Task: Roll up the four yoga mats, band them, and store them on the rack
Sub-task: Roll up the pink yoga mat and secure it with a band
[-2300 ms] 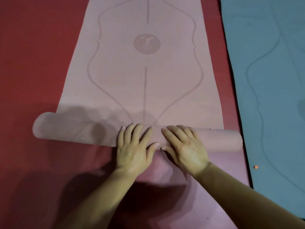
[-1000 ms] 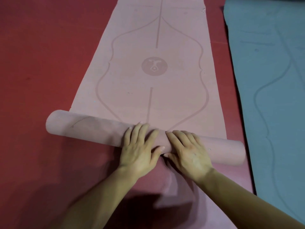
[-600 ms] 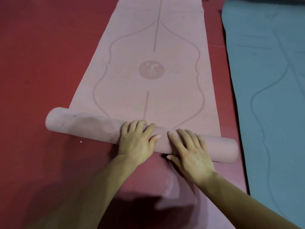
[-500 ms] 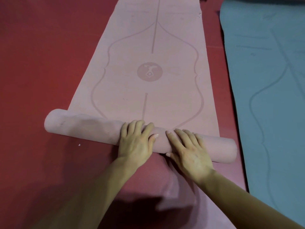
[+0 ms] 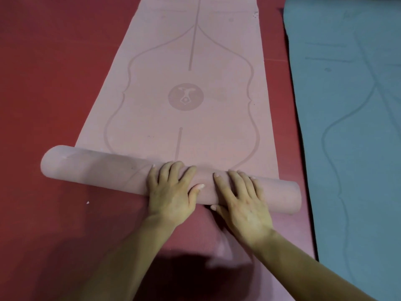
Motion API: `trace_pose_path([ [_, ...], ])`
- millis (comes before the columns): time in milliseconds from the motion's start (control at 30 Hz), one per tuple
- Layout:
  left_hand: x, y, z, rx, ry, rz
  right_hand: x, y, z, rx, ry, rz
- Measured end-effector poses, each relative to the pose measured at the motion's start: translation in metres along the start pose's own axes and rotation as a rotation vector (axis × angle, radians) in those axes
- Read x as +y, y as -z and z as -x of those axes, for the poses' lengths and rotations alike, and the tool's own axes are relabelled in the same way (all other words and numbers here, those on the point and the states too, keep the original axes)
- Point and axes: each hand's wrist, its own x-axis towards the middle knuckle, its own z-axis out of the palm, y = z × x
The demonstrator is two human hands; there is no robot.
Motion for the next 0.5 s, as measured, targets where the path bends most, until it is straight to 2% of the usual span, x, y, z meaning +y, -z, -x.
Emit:
trace_pose_path([
  [233,0.007,0.015,-0.021,-0.073,0.031,0.004,0.020,0.006,-0.030,-0.112,0.027,-0.075],
  [400,-0.019,0.022,-0.021,-0.121,-0.167,-0.031,0.025,0.010,-0.042,-0.107,0.042,-0.094],
  [500,-0.020,0.012,-0.031,-0.098,-0.163,-0.046,0.032,0.005,-0.049,-0.058,0.074,-0.085],
])
